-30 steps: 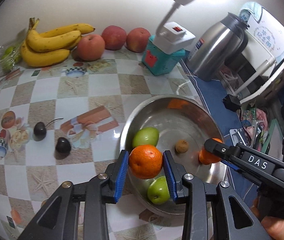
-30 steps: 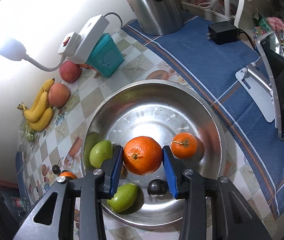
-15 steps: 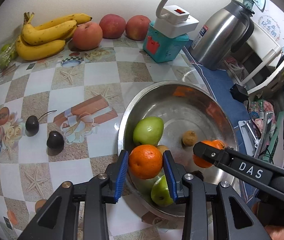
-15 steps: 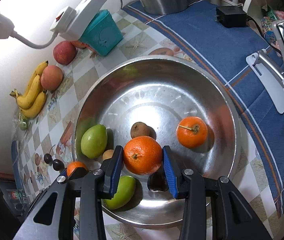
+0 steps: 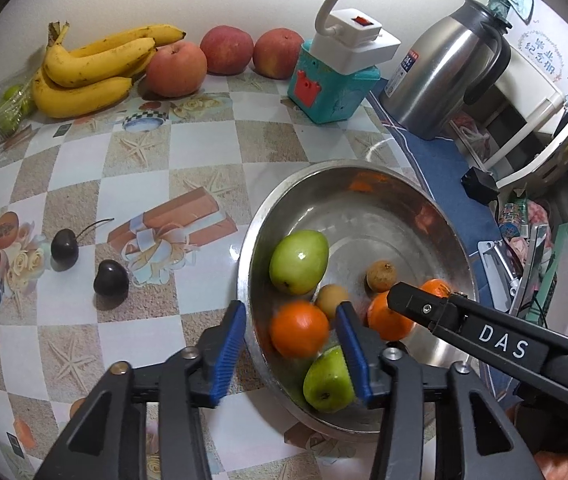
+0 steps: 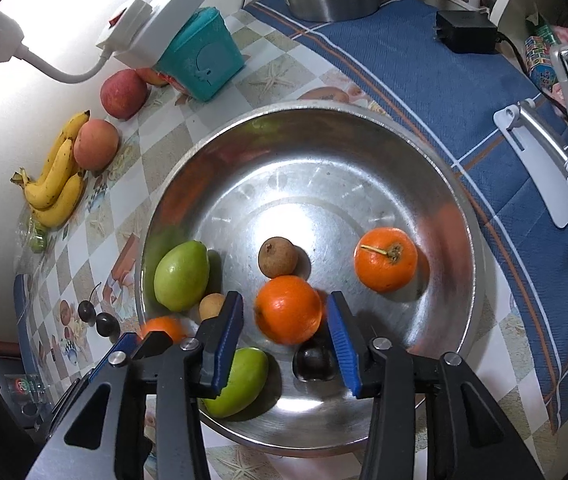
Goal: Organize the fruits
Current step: 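Withdraw both open tools from the plate toward the dark plums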
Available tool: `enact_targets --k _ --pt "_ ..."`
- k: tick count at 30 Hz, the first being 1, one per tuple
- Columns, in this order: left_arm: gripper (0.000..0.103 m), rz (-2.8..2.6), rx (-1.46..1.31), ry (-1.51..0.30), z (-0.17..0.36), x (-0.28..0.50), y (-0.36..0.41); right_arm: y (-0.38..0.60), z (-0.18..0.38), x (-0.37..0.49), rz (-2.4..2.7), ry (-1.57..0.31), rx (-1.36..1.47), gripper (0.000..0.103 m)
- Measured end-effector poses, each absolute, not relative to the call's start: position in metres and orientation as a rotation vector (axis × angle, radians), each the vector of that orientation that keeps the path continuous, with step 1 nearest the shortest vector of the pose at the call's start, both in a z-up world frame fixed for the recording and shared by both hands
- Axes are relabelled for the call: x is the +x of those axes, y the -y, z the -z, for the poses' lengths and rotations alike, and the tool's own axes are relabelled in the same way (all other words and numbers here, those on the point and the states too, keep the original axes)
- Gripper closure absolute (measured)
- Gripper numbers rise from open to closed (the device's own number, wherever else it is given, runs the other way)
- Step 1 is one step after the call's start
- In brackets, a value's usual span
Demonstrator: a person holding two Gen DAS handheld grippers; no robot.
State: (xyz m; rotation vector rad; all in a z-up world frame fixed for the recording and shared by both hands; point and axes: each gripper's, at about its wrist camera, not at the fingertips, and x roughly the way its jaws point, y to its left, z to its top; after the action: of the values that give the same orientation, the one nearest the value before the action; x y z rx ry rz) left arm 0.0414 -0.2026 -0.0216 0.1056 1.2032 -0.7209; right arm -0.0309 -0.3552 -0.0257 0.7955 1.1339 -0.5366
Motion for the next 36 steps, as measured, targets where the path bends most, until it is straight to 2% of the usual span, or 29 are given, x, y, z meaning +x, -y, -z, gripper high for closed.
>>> enact_targets --k 4,8,22,33,36 --pt "0.051 0.72 0.1 -1.195 0.016 0.043 0.201 0.356 0.019 -0.033 0.538 -1.117 0.789 0.057" --pt "0.044 0.697 0.09 -1.182 0.01 0.049 0.195 0.356 0.01 -0.034 0.539 -1.091 0.778 0.057" --pt "0.044 0.412 0.037 -1.256 0.016 0.095 0.126 0.349 0.012 -0.031 0.534 -1.108 0.763 0.057" --pt "0.041 0.281 -0.05 -1.227 0.001 0.118 0.071 0.313 -0.001 -0.01 0.449 -1.117 0.669 0.057" --pt "0.033 0.255 -0.066 -1.218 -0.002 0.121 0.061 0.307 -0.004 -0.005 0.448 -1.121 0.639 0.057"
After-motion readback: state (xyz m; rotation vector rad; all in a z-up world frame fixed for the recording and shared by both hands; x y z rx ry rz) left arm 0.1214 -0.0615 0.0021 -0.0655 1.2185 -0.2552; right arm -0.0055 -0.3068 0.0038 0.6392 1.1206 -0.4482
